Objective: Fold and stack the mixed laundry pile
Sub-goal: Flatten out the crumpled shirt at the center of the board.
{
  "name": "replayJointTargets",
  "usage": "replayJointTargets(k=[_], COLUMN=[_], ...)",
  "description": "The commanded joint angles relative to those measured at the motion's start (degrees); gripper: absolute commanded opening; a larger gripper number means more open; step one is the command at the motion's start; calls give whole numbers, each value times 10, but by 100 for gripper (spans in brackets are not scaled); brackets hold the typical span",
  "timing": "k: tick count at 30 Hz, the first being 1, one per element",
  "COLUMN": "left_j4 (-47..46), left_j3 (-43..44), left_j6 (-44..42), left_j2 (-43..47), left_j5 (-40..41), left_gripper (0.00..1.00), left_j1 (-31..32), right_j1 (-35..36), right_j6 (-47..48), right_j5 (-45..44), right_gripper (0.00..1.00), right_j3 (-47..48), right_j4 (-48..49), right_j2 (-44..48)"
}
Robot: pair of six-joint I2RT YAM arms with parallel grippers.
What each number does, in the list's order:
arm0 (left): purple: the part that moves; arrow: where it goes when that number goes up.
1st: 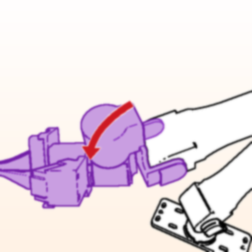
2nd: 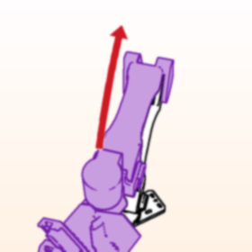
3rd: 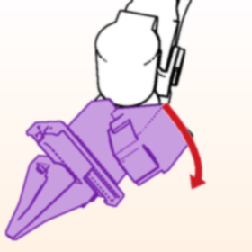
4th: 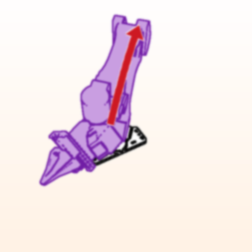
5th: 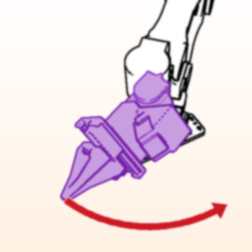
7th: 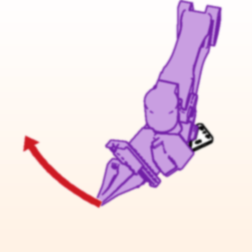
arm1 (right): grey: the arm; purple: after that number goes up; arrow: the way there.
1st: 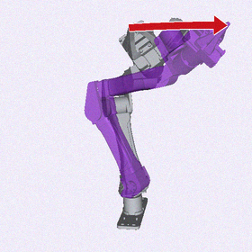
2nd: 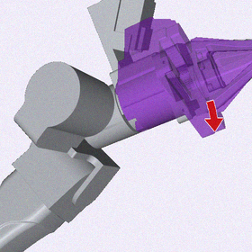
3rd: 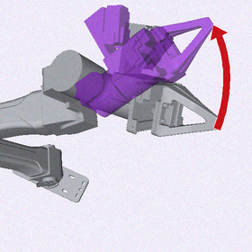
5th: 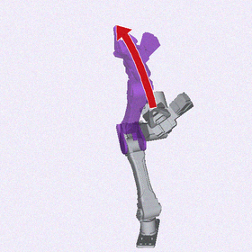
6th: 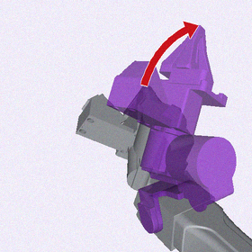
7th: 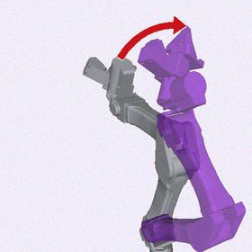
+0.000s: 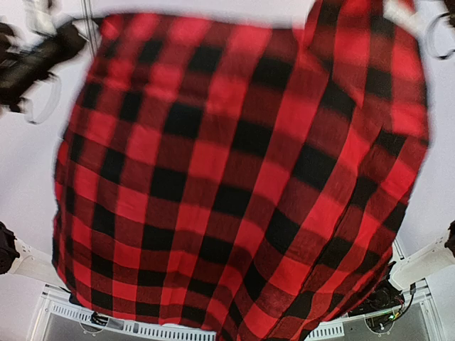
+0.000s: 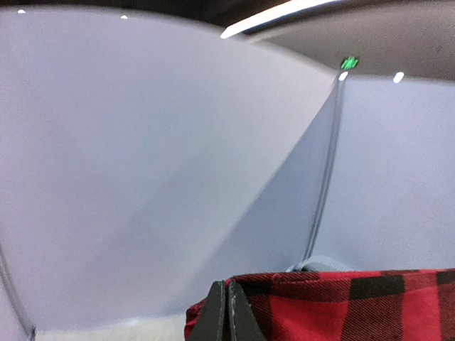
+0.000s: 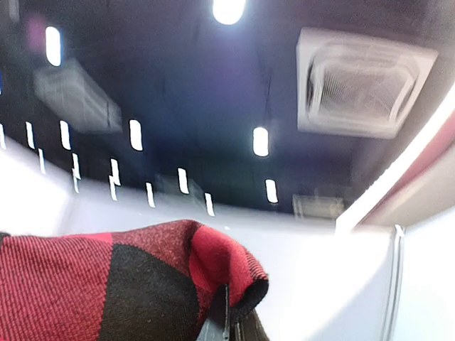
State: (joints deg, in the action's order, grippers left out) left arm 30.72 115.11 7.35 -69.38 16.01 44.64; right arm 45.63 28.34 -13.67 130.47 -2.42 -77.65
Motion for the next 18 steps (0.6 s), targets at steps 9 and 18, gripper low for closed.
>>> replayJointTargets(k=[9,18], left_j4=[36,91], left_j3=[-296,-251], left_j6=[237,289], left_j2=[-261,-398], left_j5=[49,-28], left_gripper=[1,97], left_j1=[-232,-271], right_j1=[-210,-208], right_j6=[-150,-279], right_j5=[-46,-41], right_gripper=[56,99], right_j3=[24,2], right_j4=[-141,-196], right_j2=[-424,-514])
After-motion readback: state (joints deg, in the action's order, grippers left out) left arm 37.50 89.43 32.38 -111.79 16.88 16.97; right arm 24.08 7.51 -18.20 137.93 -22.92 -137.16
